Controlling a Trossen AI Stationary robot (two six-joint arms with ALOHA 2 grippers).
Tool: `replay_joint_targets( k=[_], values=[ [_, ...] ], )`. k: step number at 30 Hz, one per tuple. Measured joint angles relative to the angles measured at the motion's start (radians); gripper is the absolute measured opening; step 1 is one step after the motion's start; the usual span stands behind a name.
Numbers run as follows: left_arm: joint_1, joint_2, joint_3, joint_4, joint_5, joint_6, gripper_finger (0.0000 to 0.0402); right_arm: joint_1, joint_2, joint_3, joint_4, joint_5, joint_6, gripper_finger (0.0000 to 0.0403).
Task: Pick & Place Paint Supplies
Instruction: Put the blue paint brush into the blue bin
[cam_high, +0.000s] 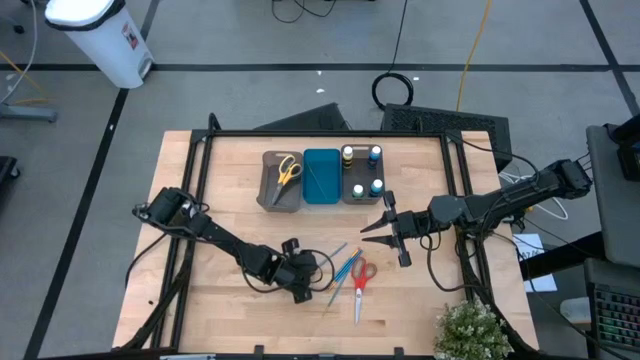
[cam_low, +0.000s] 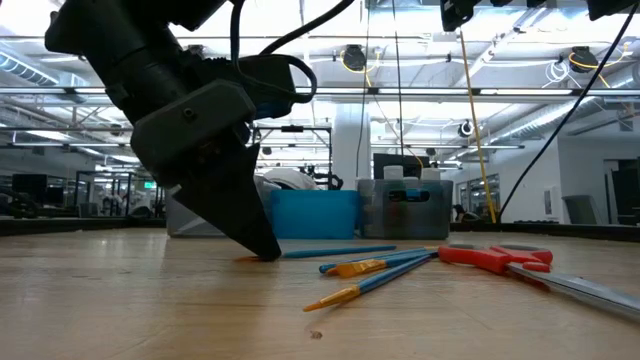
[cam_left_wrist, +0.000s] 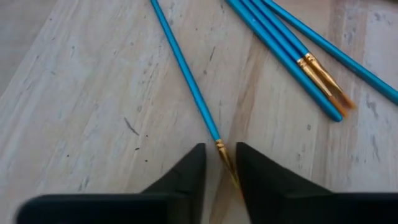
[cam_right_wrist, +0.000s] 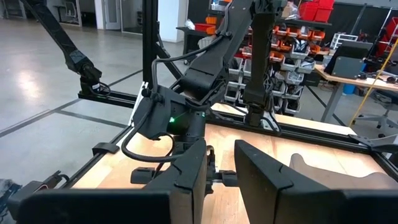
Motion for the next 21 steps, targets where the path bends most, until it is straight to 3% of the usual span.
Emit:
replay_joint_targets(
  k=[6,14,21],
  values=[
    [0.01,0.0,0.0,0.001,0.02,0.0,0.0011,0.0,0.0,0.0,-0.004,0.0,0.0,0.0073],
    [0.031,-0.003,-0.001,-0.001,0.068,-0.007,0.0005,0.0,0.0,0.0,-0.004,0.0,0.0,0.0073],
    [0.039,-0.023,-0.003,0.004,0.042,-0.021,0.0003,0.0,0.0,0.0,-0.005,0.0,0.0,0.0073]
  ],
)
